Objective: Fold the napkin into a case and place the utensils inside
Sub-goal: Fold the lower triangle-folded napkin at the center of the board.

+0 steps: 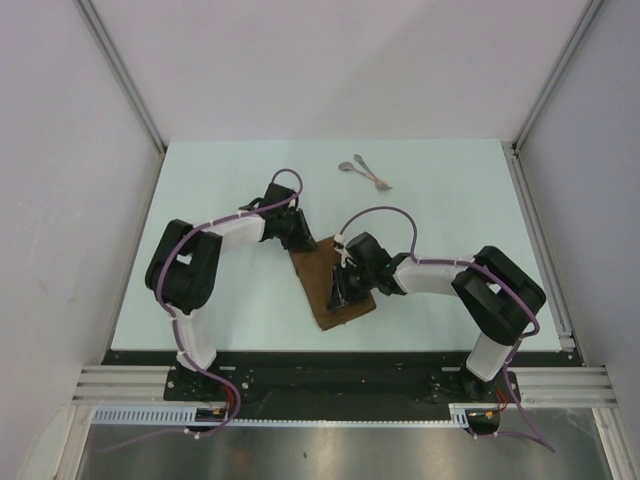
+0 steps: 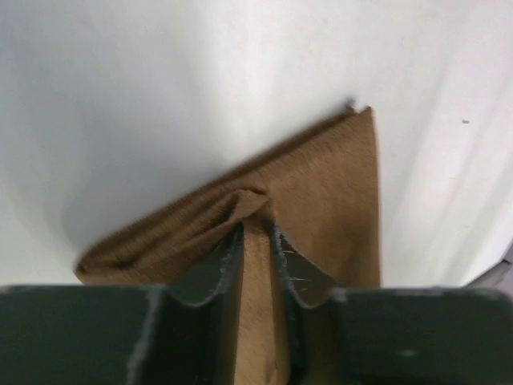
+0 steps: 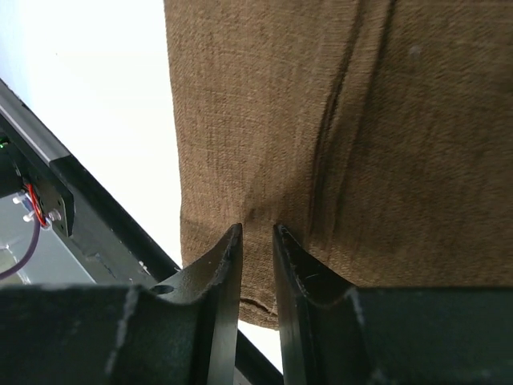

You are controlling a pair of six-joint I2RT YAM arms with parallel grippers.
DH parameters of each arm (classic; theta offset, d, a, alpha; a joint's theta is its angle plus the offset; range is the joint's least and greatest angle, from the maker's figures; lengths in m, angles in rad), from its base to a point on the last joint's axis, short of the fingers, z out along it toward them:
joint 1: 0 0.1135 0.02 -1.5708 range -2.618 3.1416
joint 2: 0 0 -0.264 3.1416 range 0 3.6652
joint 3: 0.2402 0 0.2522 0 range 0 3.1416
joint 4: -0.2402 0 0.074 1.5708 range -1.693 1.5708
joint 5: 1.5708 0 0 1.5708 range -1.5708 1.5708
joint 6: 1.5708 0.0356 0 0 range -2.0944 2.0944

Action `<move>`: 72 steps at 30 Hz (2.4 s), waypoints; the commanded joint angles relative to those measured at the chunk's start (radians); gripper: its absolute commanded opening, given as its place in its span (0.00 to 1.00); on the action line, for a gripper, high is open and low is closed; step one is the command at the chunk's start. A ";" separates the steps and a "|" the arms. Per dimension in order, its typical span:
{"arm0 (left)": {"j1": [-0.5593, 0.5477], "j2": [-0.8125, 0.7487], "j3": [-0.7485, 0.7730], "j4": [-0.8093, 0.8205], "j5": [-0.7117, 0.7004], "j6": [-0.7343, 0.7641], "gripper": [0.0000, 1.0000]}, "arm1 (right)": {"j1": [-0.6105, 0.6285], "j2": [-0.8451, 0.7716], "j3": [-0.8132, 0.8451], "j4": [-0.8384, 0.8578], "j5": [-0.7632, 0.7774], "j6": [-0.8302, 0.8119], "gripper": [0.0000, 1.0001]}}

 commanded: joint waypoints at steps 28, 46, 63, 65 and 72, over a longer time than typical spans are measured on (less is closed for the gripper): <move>-0.010 -0.177 -0.347 0.184 0.026 -0.022 0.04 | 0.084 0.090 0.165 0.034 -0.034 0.007 0.31; -0.001 -0.196 -0.301 0.136 0.013 0.003 0.06 | 0.040 -0.198 -0.212 0.062 -0.017 0.023 0.29; -0.026 -0.361 -0.442 0.193 0.067 -0.086 0.09 | 0.098 -0.046 -0.014 0.177 -0.092 0.082 0.28; -0.021 -0.324 -0.450 0.205 0.053 -0.080 0.08 | 0.098 -0.040 -0.048 0.184 -0.083 0.080 0.28; -0.036 -0.229 -0.358 0.182 -0.031 -0.034 0.07 | 0.055 -0.159 -0.091 0.080 -0.022 0.045 0.29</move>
